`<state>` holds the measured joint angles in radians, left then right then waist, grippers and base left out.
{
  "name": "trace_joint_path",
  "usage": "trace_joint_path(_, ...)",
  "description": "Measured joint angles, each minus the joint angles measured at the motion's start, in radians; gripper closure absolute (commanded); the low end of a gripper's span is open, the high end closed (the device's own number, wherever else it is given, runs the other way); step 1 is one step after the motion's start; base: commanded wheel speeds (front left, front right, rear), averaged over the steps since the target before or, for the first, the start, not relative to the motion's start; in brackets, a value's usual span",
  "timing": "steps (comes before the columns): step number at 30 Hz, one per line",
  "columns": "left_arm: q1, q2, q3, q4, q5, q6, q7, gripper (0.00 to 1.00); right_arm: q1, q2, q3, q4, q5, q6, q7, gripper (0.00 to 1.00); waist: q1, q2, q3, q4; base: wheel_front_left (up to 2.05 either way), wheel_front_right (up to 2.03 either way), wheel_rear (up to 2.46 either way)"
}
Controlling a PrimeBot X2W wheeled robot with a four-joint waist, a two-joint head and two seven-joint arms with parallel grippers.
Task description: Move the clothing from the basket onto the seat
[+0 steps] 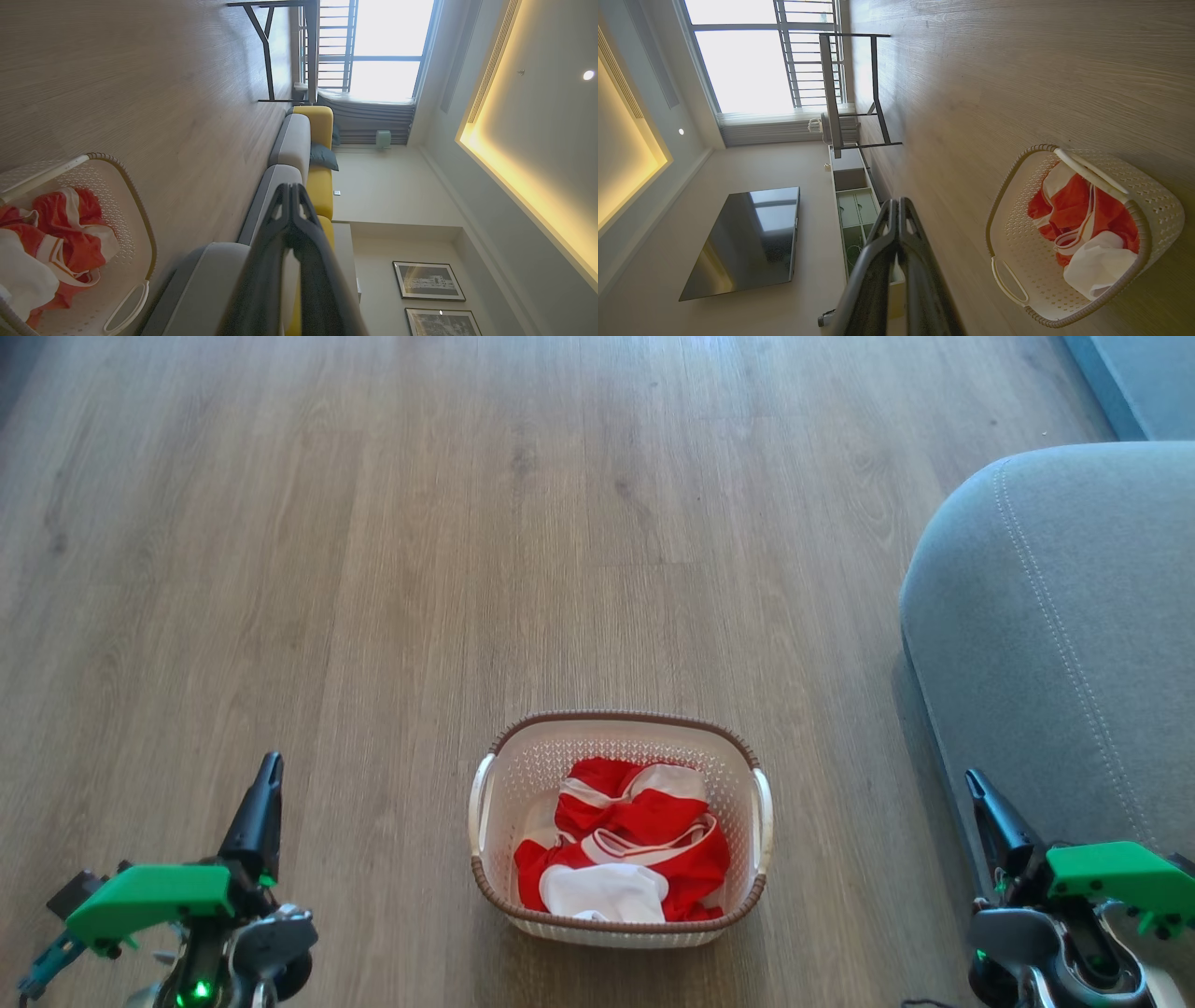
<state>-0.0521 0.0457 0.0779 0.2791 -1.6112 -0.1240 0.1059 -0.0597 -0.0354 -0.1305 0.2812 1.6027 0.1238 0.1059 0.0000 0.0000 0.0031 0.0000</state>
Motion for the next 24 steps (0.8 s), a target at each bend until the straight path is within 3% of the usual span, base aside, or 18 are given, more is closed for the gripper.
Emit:
trace_joint_path(7, 0.0, 0.0, 0.0, 0.0, 0.0, 0.0, 0.0, 1.0, 0.0, 0.0, 0.0, 0.0, 0.0, 0.0, 0.0, 1.0, 0.0, 0.0, 0.0, 0.0, 0.0, 0.0, 0.0)
trace_joint_path(8, 0.0, 0.0, 0.0, 0.0, 0.0, 0.0, 0.0, 0.0, 0.0, 0.0, 0.0, 0.0, 0.0, 0.0, 0.0, 0.0, 0.0, 0.0, 0.0, 0.0, 0.0, 0.0, 0.0)
trace_joint_path(13, 0.048, -0.002, -0.006, 0.055, 0.0, 0.001, -0.002, 0.0, 0.039, 0.006, 0.006, 0.052, 0.0, 0.0, -0.002, 0.0, 0.0, 0.0, 0.0, 0.0, 0.0, 0.0, 0.0)
trace_joint_path(24, 0.054, -0.004, -0.037, 0.045, 0.001, 0.001, -0.03, 0.0, 0.047, 0.006, 0.027, 0.024, -0.027, 0.0, -0.03, 0.0, 0.0, 0.0, 0.0, 0.0, 0.0, 0.0, 0.0)
